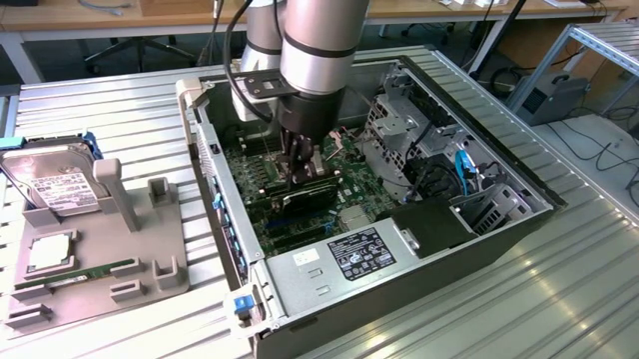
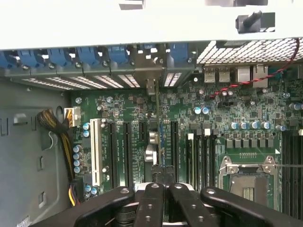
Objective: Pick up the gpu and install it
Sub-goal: 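Press down on the gpu until it lock into place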
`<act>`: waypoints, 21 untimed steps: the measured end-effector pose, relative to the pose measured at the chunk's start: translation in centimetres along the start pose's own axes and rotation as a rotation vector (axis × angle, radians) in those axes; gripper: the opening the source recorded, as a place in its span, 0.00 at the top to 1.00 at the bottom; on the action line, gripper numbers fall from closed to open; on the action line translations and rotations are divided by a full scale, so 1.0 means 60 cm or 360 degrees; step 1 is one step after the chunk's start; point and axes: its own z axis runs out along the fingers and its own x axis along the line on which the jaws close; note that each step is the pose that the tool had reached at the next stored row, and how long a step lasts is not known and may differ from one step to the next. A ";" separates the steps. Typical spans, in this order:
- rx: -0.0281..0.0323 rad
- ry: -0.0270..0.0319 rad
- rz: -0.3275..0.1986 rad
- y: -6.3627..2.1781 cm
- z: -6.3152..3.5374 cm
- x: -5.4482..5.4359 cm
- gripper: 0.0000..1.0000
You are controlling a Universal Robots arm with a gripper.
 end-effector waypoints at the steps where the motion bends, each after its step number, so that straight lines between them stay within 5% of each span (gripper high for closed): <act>1: 0.00000 0.00000 0.0000 0.002 0.001 0.000 0.89; 8: 0.00000 0.00003 0.0000 0.014 0.009 0.000 0.89; 21: -0.00003 0.00008 0.0000 0.013 0.022 0.000 0.89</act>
